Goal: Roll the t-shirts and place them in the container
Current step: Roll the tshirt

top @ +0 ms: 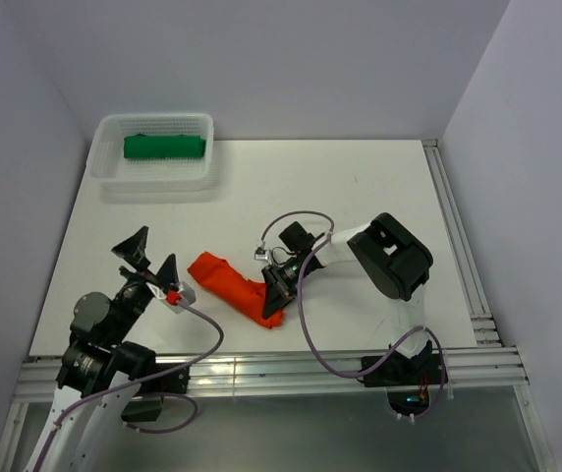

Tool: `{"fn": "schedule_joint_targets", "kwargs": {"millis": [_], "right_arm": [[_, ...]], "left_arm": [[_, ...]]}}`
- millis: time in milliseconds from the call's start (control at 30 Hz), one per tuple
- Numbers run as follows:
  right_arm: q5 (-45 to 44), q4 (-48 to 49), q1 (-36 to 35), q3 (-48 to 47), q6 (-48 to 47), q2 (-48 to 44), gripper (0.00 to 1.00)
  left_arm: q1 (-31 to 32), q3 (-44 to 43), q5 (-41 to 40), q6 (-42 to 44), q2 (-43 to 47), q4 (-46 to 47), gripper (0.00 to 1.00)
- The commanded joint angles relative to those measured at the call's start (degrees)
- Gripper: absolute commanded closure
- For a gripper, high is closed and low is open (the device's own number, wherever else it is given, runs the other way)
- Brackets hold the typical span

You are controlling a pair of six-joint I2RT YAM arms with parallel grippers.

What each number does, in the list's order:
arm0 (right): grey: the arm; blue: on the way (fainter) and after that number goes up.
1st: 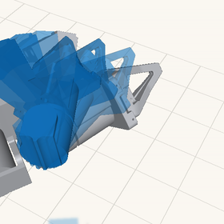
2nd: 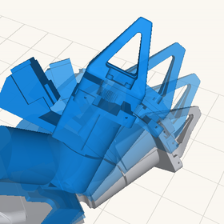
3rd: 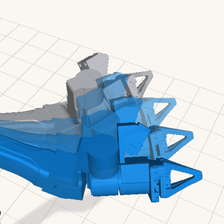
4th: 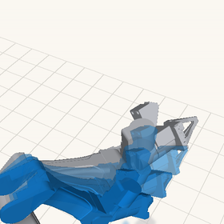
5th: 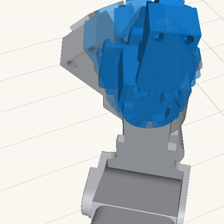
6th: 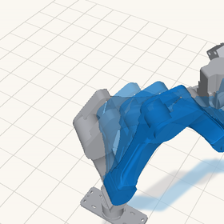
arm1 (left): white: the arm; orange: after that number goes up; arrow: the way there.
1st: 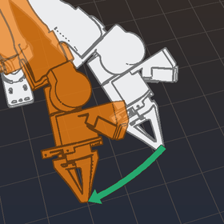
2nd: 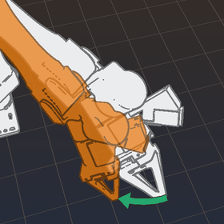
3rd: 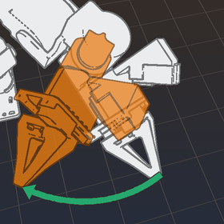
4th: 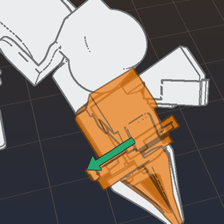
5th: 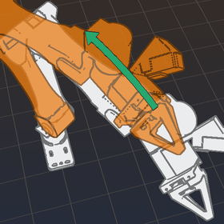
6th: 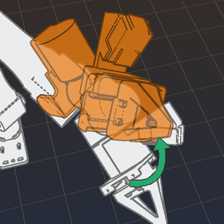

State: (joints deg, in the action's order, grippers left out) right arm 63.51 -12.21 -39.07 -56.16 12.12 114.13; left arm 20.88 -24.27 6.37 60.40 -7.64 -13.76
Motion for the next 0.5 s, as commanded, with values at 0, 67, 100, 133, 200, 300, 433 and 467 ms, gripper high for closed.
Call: {"fn": "schedule_joint_targets", "kwargs": {"millis": [0,67,100,133,200,300,433,467], "right_arm": [[-1.1,1.7,0.3,1.1,0.4,-1.0,1.0],[-1.0,1.7,0.3,1.1,0.5,-0.7,1.0],[-1.0,1.3,0.3,1.0,0.4,-0.7,1.0],[-0.7,1.0,0.3,1.0,0.4,-0.7,1.0],[-0.3,1.3,0.3,1.0,0.4,-0.7,1.0],[0.7,1.2,0.3,0.6,0.7,-0.3,1.0],[0.7,-2.2,0.3,-0.9,-0.8,1.1,1.0],[0.5,-2.8,0.3,-1.3,-1.2,1.2,1.0]], "left_arm": [[-0.1,-0.7,4.7,-3.7,0.7,1.0,0.0],[0.0,1.6,0.2,-6.1,-1.5,3.8,0.03],[0.0,1.9,0.0,-5.2,-2.8,2.8,0.02],[0.0,2.4,0.0,-2.6,-5.6,-0.6,0.0],[0.0,3.4,0.4,-0.5,-8.9,-3.0,0.0],[0.0,8.2,1.2,3.6,-11.9,2.6,0.01],[0.0,21.1,7.8,15.3,-5.1,12.4,0.0],[0.0,22.2,9.3,16.1,-4.5,12.5,0.01]]}}
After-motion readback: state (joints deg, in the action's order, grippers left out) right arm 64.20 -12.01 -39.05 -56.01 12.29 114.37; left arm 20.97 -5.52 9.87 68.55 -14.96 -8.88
